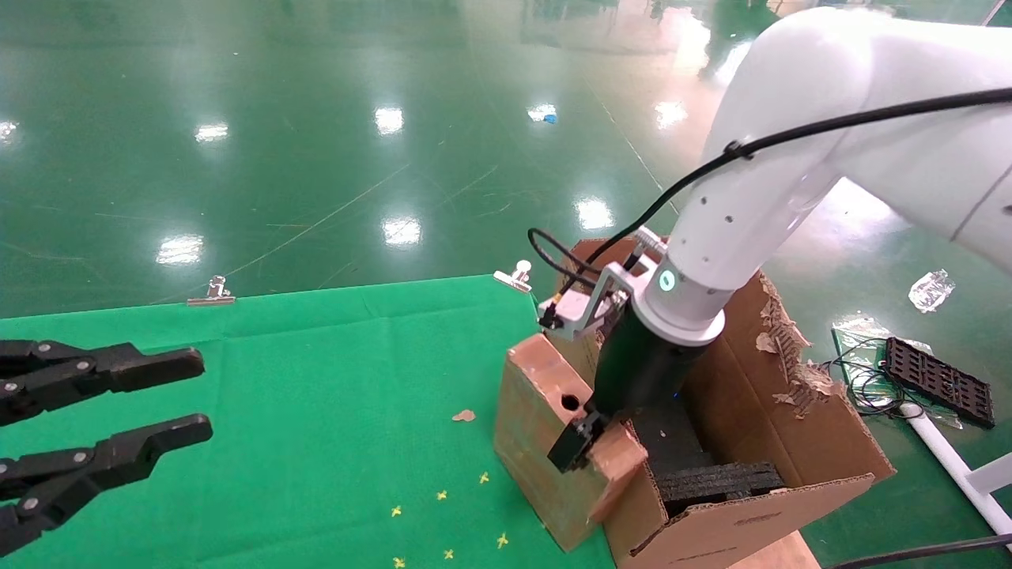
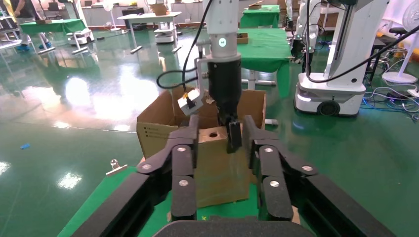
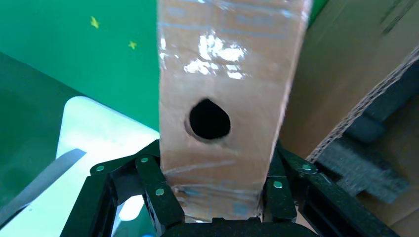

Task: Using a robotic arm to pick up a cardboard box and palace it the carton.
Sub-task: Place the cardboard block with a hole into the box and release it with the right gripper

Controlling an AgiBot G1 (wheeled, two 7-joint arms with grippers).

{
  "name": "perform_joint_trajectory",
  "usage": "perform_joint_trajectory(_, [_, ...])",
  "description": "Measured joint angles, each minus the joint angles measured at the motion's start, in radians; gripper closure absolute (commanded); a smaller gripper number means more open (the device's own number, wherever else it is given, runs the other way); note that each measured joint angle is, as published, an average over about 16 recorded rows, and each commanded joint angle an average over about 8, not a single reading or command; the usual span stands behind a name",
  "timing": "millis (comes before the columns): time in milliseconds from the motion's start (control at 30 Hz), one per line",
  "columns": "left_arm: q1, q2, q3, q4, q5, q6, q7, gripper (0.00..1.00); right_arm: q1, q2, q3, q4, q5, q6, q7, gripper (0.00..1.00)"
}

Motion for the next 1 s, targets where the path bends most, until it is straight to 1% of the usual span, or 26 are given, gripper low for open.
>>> perform_joint_trajectory(233, [0.0, 0.0, 0.0, 0.0, 0.0, 0.0, 0.0, 1.0, 0.088, 0.084, 0.068, -0.011, 0.034, 0.025, -0.132, 1.0])
perform_joint_trajectory(433, [0.0, 0.0, 0.001, 0.0, -0.001, 0.0, 0.0, 1.0, 0.191, 0.166, 0.126, -0.076, 0.045, 0.039, -0.238, 1.0])
perform_joint_trajectory(633, [0.0, 0.0, 0.001, 0.0, -0.001, 0.0, 0.001, 1.0, 0.278, 0.224, 0.142, -0.171, 0.005, 0.03, -0.289, 1.0])
perform_joint_trajectory(767, [0.0, -0.001, 0.001, 0.0, -0.001, -0.001, 0.001, 1.0, 0.31, 0.254, 0.13, -0.235, -0.042, 0.017, -0.302, 1.0])
perform_joint_trajectory(800, [0.0, -0.001, 0.001, 0.0, -0.001, -0.001, 0.001, 0.95, 0.314, 0.26, 0.125, -0.251, -0.054, 0.014, -0.303, 1.0])
perform_joint_trajectory(1000, [0.0, -0.001, 0.002, 0.0, -0.001, -0.001, 0.001, 0.2, 0.301, 0.285, 0.088, -0.343, -0.112, -0.008, -0.298, 1.0])
